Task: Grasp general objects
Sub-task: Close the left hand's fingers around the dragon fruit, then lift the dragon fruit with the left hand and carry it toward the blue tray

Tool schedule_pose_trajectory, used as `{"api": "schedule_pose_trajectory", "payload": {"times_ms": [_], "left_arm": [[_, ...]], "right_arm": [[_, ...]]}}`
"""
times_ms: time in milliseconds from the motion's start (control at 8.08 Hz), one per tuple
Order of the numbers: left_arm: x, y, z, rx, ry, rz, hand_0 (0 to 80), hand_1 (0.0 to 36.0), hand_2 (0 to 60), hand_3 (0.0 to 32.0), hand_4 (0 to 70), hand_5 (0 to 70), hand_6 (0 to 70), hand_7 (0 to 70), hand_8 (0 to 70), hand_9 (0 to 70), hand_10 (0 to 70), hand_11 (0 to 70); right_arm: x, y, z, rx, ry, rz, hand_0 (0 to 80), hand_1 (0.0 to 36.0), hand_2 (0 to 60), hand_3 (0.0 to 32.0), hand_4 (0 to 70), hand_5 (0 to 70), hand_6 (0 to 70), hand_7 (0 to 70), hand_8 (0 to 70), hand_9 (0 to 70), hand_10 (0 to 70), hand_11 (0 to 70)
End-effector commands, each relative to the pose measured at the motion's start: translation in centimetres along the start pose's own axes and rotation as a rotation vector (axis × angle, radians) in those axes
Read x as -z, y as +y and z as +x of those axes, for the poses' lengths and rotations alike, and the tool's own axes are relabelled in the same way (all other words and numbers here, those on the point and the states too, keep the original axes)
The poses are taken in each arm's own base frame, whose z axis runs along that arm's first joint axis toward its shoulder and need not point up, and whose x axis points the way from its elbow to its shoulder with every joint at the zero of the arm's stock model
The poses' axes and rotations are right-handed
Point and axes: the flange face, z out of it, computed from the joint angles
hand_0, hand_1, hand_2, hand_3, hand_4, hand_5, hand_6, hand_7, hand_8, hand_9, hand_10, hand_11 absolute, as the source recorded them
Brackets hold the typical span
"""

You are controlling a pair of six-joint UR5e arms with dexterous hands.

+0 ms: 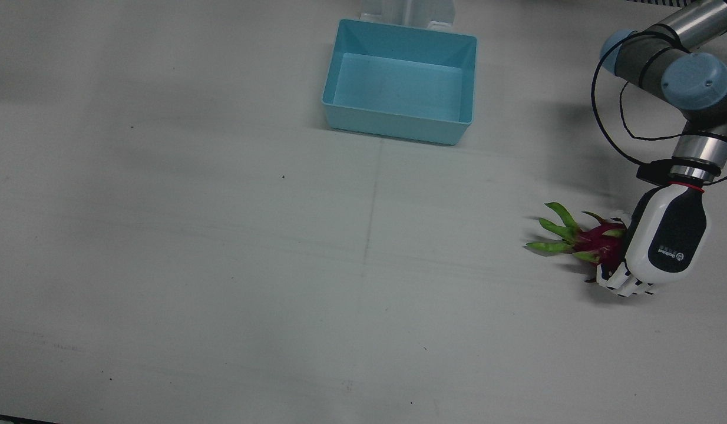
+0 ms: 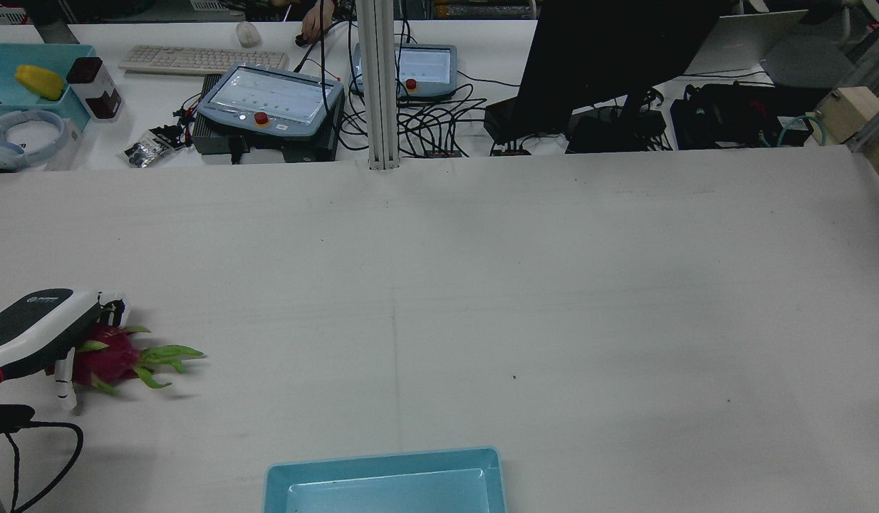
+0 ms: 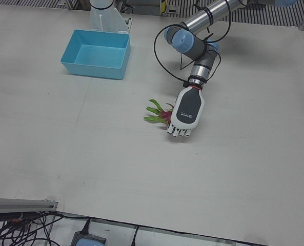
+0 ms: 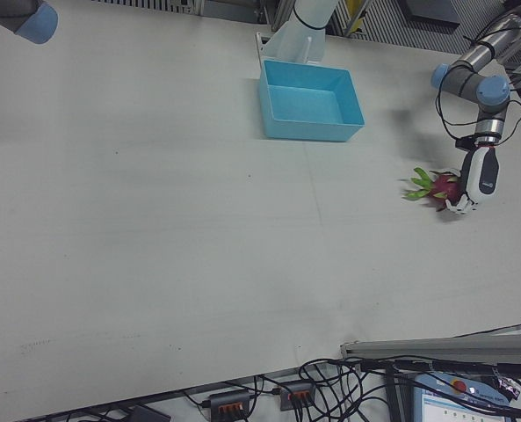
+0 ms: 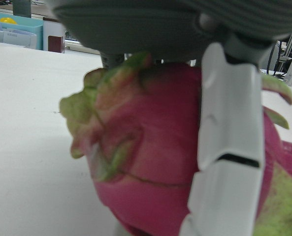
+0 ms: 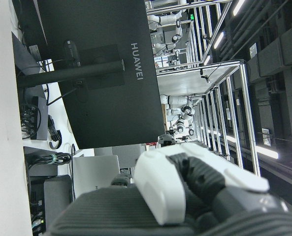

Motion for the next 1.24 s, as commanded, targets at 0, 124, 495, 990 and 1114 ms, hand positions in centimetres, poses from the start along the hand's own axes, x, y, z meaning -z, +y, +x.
{"api": "schedule_pose_trajectory", "payload": {"times_ms": [0,124,495,990,1114], "left_arm": [[0.1,0.1,0.9,0.007,0.013,0.0,80.0,36.0,60.0,0.0,14.7,70.0,58.9,70.0,61.3,70.0,46.5,68.4],[0.3,0.3,1.9,0.022,0.037,-0.008,80.0,36.0,60.0,0.0,17.5,70.0,66.9,70.0,68.6,70.0,53.2,70.0],[0.8,1.6,8.2,0.059,0.1,-0.039,80.0,36.0,60.0,0.0,30.7,70.0,70.0,70.0,70.0,70.0,70.0,70.0],[-1.3,6.9,21.1,0.219,0.189,-0.329,80.0,36.0,60.0,0.0,33.7,70.0,70.0,70.0,70.0,70.0,70.0,70.0],[-1.4,8.0,24.1,0.252,0.218,-0.403,80.0,36.0,60.0,0.0,33.5,70.0,70.0,70.0,70.0,70.0,70.0,70.0]], "right_arm": [[0.0,0.0,0.0,0.0,0.0,0.001,0.0,0.0,0.0,0.0,0.0,0.0,0.0,0.0,0.0,0.0,0.0,0.0],[0.0,0.0,0.0,0.0,0.0,0.001,0.0,0.0,0.0,0.0,0.0,0.0,0.0,0.0,0.0,0.0,0.0,0.0],[0.0,0.0,0.0,0.0,0.0,0.001,0.0,0.0,0.0,0.0,0.0,0.0,0.0,0.0,0.0,0.0,0.0,0.0],[0.0,0.0,0.0,0.0,0.0,0.001,0.0,0.0,0.0,0.0,0.0,0.0,0.0,0.0,0.0,0.0,0.0,0.0],[0.0,0.0,0.0,0.0,0.0,0.001,0.0,0.0,0.0,0.0,0.0,0.0,0.0,0.0,0.0,0.0,0.0,0.0]]}}
